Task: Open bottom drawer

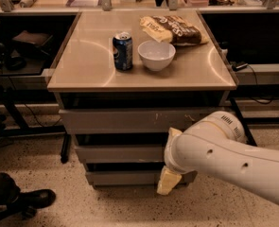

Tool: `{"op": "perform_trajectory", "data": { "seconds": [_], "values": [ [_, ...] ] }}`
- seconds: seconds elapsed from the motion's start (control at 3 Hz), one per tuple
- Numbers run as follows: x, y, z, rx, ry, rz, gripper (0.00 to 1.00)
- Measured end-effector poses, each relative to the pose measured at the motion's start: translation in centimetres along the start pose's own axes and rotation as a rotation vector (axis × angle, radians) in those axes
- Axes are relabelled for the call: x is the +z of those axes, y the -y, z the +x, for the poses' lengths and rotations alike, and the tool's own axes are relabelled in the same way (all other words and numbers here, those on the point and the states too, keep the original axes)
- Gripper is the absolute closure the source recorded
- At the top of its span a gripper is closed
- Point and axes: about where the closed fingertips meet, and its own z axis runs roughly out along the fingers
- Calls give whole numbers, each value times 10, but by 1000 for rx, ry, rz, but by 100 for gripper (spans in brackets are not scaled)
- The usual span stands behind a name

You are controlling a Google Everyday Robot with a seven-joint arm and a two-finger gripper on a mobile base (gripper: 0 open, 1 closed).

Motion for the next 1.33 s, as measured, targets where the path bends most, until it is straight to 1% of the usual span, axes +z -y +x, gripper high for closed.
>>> {"op": "perform_trajectory", "data": {
  "seconds": [0.33,0.67,1.0,1.33],
  "values": [
    [8,11,-25,-45,25,48,0],
    [29,-4,-23,-30,57,-10,0],
    [89,-45,-20,8,104,-111,0],
    [152,-82,-11,88,120,-200,0]
  ]
}}
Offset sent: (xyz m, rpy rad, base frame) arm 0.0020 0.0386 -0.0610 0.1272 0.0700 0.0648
